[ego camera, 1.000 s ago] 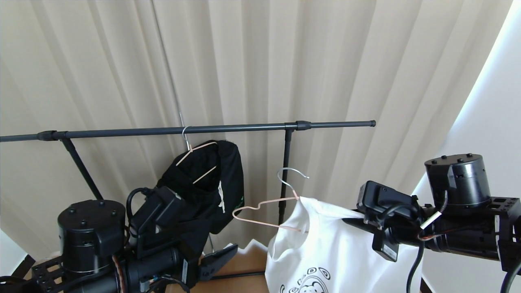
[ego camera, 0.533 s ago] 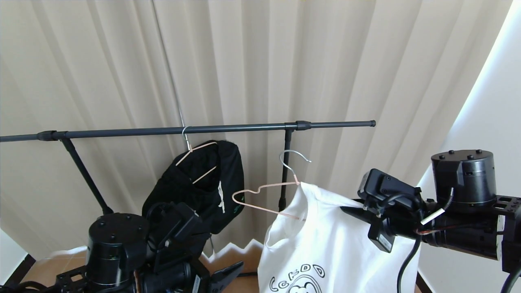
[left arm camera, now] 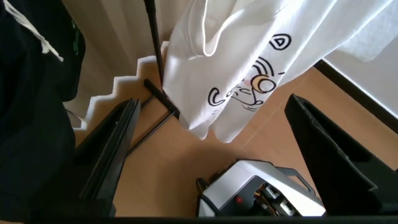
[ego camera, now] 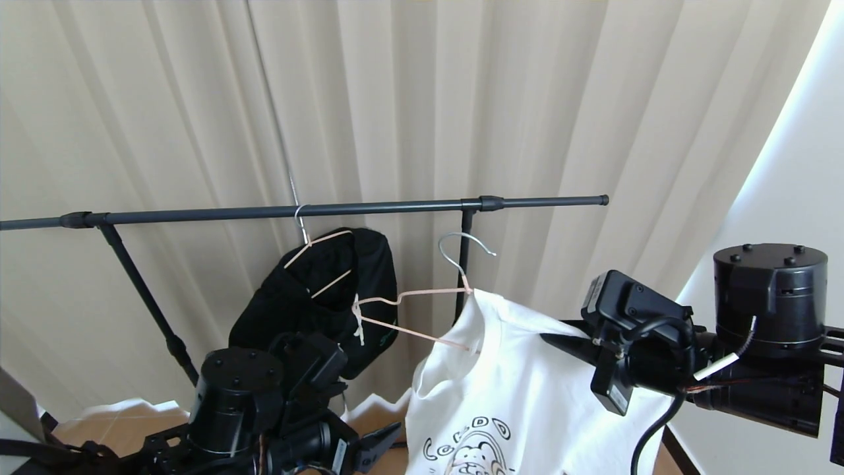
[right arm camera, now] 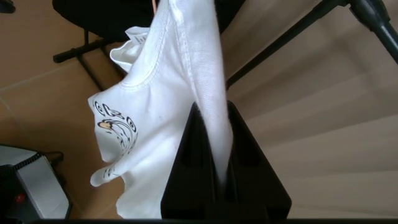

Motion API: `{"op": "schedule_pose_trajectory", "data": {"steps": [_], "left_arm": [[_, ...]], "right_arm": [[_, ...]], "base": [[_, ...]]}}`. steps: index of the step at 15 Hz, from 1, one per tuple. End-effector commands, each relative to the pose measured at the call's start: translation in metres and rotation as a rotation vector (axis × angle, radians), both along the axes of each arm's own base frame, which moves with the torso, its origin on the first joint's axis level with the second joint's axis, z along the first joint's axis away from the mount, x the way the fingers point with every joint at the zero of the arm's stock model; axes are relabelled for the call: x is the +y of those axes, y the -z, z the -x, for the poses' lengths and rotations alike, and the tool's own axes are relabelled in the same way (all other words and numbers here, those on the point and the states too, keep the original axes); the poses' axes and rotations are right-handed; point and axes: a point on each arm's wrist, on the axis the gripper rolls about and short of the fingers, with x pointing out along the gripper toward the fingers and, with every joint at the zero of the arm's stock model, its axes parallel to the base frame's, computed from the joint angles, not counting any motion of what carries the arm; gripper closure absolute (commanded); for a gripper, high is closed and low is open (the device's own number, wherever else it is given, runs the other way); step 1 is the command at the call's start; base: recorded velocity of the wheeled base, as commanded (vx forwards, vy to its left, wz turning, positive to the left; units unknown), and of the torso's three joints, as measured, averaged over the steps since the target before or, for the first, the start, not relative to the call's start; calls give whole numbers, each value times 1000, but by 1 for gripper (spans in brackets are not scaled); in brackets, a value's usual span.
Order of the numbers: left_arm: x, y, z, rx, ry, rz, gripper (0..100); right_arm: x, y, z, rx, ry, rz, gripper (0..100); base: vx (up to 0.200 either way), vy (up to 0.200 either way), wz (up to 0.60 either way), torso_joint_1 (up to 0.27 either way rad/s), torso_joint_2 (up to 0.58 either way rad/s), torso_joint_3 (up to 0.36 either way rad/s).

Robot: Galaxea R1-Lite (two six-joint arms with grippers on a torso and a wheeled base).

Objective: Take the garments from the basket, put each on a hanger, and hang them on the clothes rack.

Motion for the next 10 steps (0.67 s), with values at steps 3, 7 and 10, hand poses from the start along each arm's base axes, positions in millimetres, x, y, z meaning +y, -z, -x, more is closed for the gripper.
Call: {"op": "schedule_pose_trajectory", "data": {"steps": [3, 7, 10], "left_arm": [[-17, 12, -9, 52, -41, 19, 0], [-24, 13, -15, 70, -84, 56, 0], [-28, 17, -23, 58, -154, 45, 0]], "right_arm": [[7, -8, 13, -35, -40, -38, 100], [12, -9, 19, -43, -48, -31, 100], [15, -10, 24, -50, -66, -36, 100]], "base": [[0, 0, 0, 0, 0, 0], [0, 0, 0, 0, 0, 0], [0, 0, 0, 0, 0, 0]]}}
